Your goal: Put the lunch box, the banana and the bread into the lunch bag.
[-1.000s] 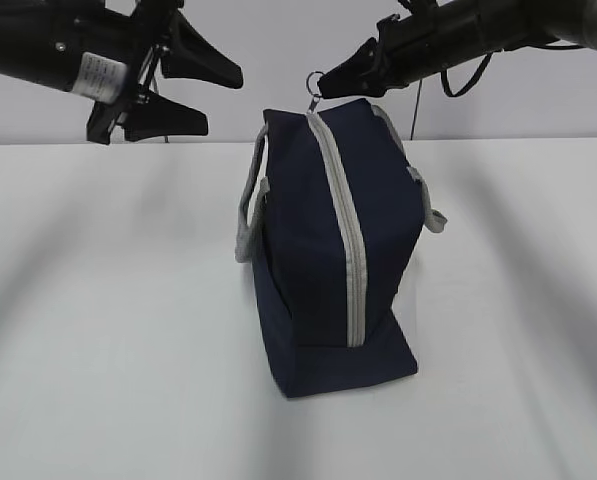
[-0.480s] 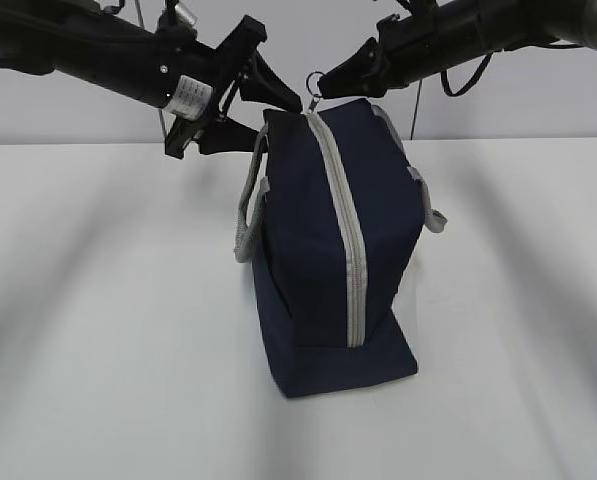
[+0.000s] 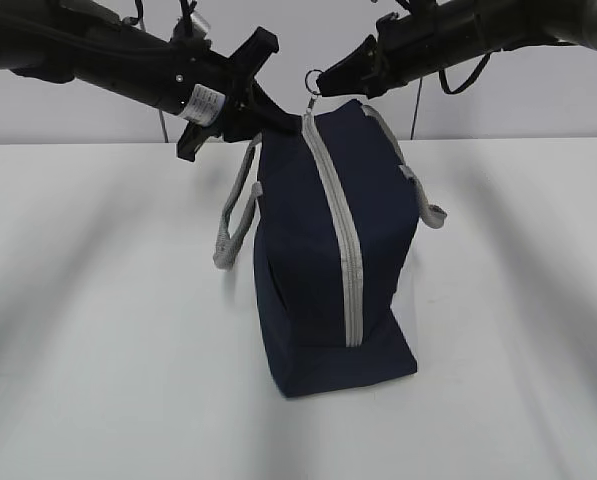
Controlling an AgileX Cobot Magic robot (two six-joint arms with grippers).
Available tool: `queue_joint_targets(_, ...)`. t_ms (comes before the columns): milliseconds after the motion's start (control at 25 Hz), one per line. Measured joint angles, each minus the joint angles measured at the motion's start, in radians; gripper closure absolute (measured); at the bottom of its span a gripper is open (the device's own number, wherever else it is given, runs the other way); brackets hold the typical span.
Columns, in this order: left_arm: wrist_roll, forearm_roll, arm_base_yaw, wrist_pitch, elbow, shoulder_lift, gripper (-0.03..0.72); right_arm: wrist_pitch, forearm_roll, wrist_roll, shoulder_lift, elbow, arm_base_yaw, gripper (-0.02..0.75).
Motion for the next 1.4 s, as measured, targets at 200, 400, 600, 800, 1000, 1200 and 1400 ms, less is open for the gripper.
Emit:
queue_joint_targets(200, 0.039, -0.021, -0.013, 0.014, -0.003, 0.000, 0.680, -0.006, 0.055, -0.027, 0.009, 0.000, 0.000, 0.754)
queue_joint_targets(400, 0.073, -0.033, -0.034, 0.047, -0.004, 0.000, 0.681, -0.027, 0.095, -0.035, 0.060, -0.001, 0.000, 0.754)
queue_joint_targets(600, 0.107, -0.025, -0.041, 0.058, -0.004, -0.016, 0.681, -0.038, 0.095, -0.033, 0.072, -0.002, 0.000, 0.754)
queue_joint_targets(800, 0.141, 0.004, -0.041, 0.063, -0.004, -0.072, 0.682, -0.036, 0.053, 0.004, 0.072, -0.002, 0.000, 0.754)
queue_joint_targets(1000, 0.164, 0.022, -0.042, 0.067, -0.002, -0.112, 0.683, -0.025, -0.012, 0.058, 0.072, -0.007, 0.000, 0.754)
queue_joint_targets(1200, 0.176, 0.026, -0.043, 0.076, 0.004, -0.121, 0.683, 0.005, -0.038, 0.081, 0.072, -0.009, 0.000, 0.754)
queue_joint_targets(1400, 0.177, 0.056, -0.044, 0.073, 0.005, -0.123, 0.673, 0.010, -0.036, 0.134, 0.072, -0.009, 0.000, 0.750)
